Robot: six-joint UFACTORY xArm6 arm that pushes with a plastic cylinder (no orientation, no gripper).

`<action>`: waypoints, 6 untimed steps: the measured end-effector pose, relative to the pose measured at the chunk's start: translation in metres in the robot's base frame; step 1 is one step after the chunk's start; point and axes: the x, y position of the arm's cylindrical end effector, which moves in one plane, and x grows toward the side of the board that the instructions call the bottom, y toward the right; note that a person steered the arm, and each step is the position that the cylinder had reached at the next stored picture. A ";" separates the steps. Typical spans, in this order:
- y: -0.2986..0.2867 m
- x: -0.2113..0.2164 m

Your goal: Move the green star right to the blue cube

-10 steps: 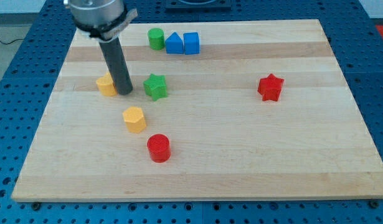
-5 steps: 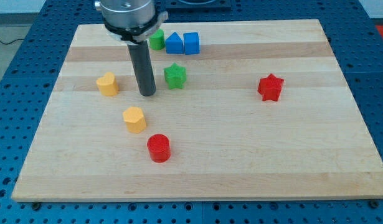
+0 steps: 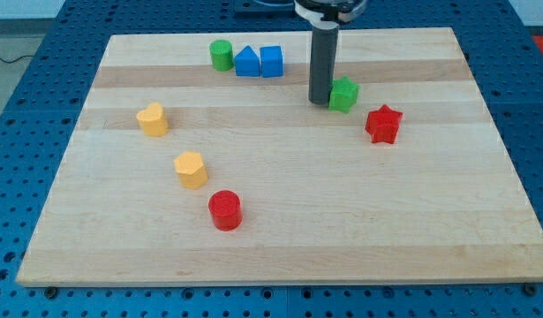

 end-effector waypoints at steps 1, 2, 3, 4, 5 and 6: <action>0.000 0.017; 0.003 0.035; 0.013 0.045; 0.044 0.037; 0.044 0.010; 0.044 -0.013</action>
